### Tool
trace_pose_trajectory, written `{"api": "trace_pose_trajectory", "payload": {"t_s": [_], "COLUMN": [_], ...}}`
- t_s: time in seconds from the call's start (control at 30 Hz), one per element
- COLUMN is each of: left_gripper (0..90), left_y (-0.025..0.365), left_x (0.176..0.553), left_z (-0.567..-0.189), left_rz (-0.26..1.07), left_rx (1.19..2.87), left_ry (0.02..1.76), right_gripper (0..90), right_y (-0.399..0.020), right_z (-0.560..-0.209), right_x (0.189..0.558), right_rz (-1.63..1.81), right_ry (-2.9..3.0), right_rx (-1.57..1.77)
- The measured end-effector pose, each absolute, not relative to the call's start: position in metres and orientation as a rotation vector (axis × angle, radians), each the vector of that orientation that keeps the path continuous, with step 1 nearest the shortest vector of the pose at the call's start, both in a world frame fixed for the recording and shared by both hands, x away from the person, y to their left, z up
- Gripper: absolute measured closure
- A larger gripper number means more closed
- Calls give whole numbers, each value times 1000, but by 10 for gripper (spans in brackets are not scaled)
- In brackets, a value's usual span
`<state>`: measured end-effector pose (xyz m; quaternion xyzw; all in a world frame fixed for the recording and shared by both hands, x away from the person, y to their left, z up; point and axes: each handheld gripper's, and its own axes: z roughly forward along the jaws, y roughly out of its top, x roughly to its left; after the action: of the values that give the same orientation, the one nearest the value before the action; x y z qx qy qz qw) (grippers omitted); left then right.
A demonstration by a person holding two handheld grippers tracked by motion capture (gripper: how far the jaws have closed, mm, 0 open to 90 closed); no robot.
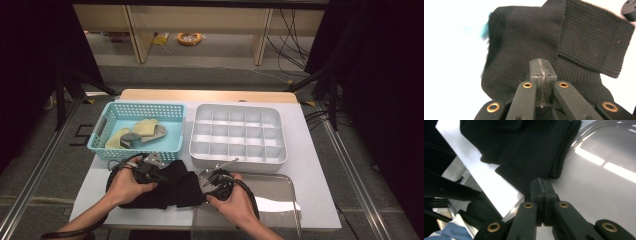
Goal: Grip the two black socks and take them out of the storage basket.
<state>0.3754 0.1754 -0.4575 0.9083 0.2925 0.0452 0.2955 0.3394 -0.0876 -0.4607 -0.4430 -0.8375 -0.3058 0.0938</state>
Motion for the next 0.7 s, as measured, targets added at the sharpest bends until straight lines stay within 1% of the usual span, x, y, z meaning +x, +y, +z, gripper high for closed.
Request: {"api": "trace_pose_trajectory", "payload": {"t_s": [0.03, 0.07, 0.1, 0.13, 0.17, 0.2, 0.23, 0.37, 0.43, 0.5, 0.57, 0.7], "left_gripper": [897, 897, 896, 892, 854, 776, 721, 588, 552, 539, 543, 611], "left_y": [177, 177, 180, 179, 179, 175, 177, 171, 168, 169, 167, 163], "left_x": [376, 375, 377, 377, 378, 375, 377, 375, 374, 376, 375, 373], "left_z": [-456, -456, -454, -454, -455, -458, -457, -462, -467, -470, -473, -473], "left_rz": [127, 119, 123, 120, 119, 108, 100, 99, 113, 141, 144, 173], "left_rx": [2413, 2405, 2458, 2451, 2449, 2379, 2443, 2442, 2426, 2479, 2495, 2510], "left_ry": [769, 789, 740, 744, 725, 784, 742, 724, 739, 705, 692, 680], "right_gripper": [900, 881, 848, 813, 786, 752, 729, 674, 671, 675, 698, 780], "right_y": [-88, -88, -88, -89, -89, -88, -88, -85, -83, -82, -80, -78], "right_z": [-460, -459, -459, -461, -461, -460, -460, -461, -462, -463, -463, -462], "right_x": [339, 339, 339, 341, 341, 339, 339, 338, 338, 337, 337, 337], "right_rz": [-888, -891, -894, -937, -936, -911, -914, -904, -897, -898, -888, -879], "right_ry": [-2489, -2488, -2482, -2517, -2511, -2471, -2470, -2447, -2448, -2461, -2468, -2485], "right_rx": [-1338, -1341, -1353, -1310, -1316, -1372, -1377, -1365, -1363, -1354, -1354, -1340]}}
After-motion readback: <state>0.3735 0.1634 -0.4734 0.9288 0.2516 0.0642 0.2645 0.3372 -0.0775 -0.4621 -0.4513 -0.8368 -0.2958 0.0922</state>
